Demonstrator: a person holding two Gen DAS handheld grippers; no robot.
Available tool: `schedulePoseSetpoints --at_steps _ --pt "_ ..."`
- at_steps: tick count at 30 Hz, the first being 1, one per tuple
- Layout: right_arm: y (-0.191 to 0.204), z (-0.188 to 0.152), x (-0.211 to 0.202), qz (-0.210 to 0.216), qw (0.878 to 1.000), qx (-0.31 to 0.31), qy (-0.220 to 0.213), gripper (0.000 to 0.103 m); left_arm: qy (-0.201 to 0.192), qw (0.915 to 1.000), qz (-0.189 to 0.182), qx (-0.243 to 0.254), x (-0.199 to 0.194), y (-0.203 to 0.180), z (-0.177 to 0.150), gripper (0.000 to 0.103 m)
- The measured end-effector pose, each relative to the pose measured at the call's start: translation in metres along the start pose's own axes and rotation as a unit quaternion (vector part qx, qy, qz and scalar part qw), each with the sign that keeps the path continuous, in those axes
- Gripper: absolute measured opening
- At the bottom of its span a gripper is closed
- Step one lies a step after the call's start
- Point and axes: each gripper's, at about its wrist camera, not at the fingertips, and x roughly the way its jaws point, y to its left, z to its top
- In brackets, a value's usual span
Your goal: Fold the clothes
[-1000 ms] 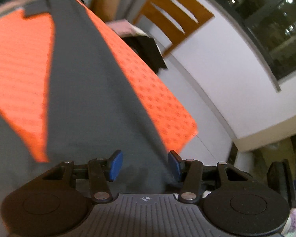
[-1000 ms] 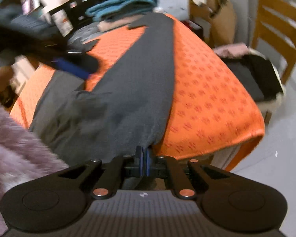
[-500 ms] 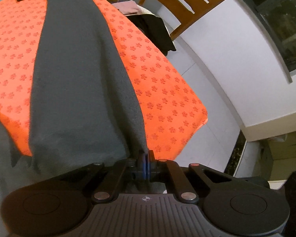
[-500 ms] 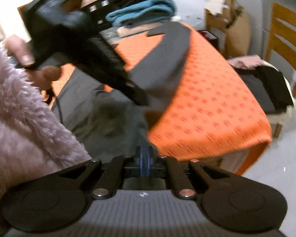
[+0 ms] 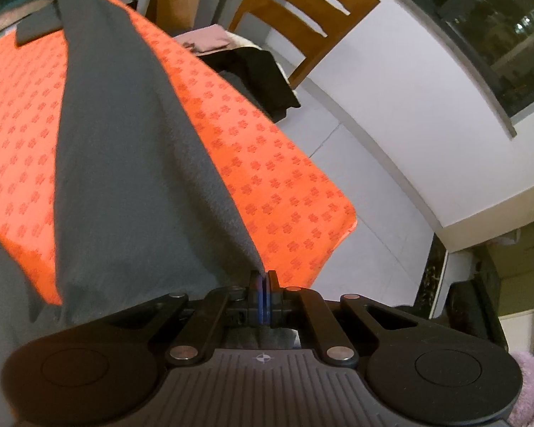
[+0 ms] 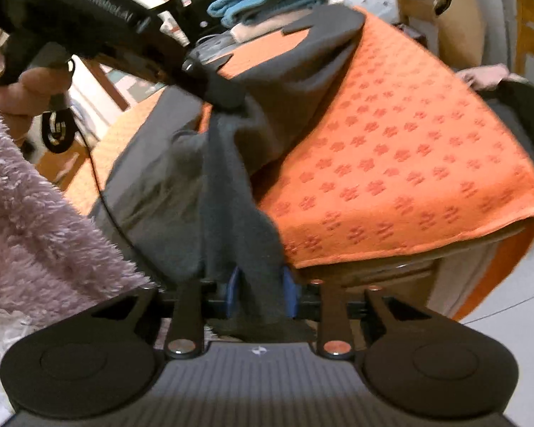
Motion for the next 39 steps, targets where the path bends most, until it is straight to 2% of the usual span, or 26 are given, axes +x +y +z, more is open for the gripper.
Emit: schedulePoseSetpoints --at_steps 3,6,7,10,16,18,21,25,29,36,39 --pt "0.002 -0.007 -0.016 -0.012 1.0 0.011 -0.003 0.002 -0.004 0.9999 -0.002 0.015 0.004 -0.006 0.003 0.005" --pt "-0.01 -0.024 -0.033 -0.021 0.998 0.054 0.0 0.001 -0.022 0.9993 0.011 0.028 0.001 -0.009 0.004 0.013" --pt "-0.014 -0.029 -0.03 -0.024 0.998 0.064 0.004 0.001 -0.028 0.9991 0.014 0.029 -0.002 -0.007 0.003 0.017" --pt "-0.025 -0.042 -0.021 -0.032 0.995 0.092 0.017 0.001 -0.039 0.9987 0.028 0.02 -0.013 0.005 -0.002 0.018" --pt "-0.032 -0.037 0.013 -0.053 0.993 0.095 0.053 0.002 -0.058 0.9948 0.083 -0.013 -0.045 0.04 -0.018 0.027" --pt "-0.027 -0.03 0.009 -0.073 0.992 0.074 0.07 0.007 -0.068 0.9924 0.099 -0.029 -0.059 0.052 -0.025 0.03" --pt "-0.021 -0.008 -0.012 -0.072 0.993 0.069 0.067 0.007 -0.085 0.9869 0.12 -0.067 -0.083 0.073 -0.037 0.032" --pt "-0.01 0.035 -0.04 -0.076 0.993 0.052 0.07 0.007 -0.115 0.9743 0.137 -0.137 -0.117 0.099 -0.057 0.036" --pt "-0.001 0.088 -0.057 -0.079 0.994 0.012 0.074 0.007 -0.143 0.9567 0.169 -0.189 -0.144 0.122 -0.078 0.039" --pt "0.025 0.185 -0.034 -0.07 0.993 -0.057 0.079 0.008 -0.164 0.9233 0.224 -0.265 -0.177 0.16 -0.117 0.04" --pt "0.037 0.219 -0.017 -0.067 0.99 -0.085 0.087 0.008 -0.168 0.9121 0.235 -0.291 -0.186 0.174 -0.129 0.041"
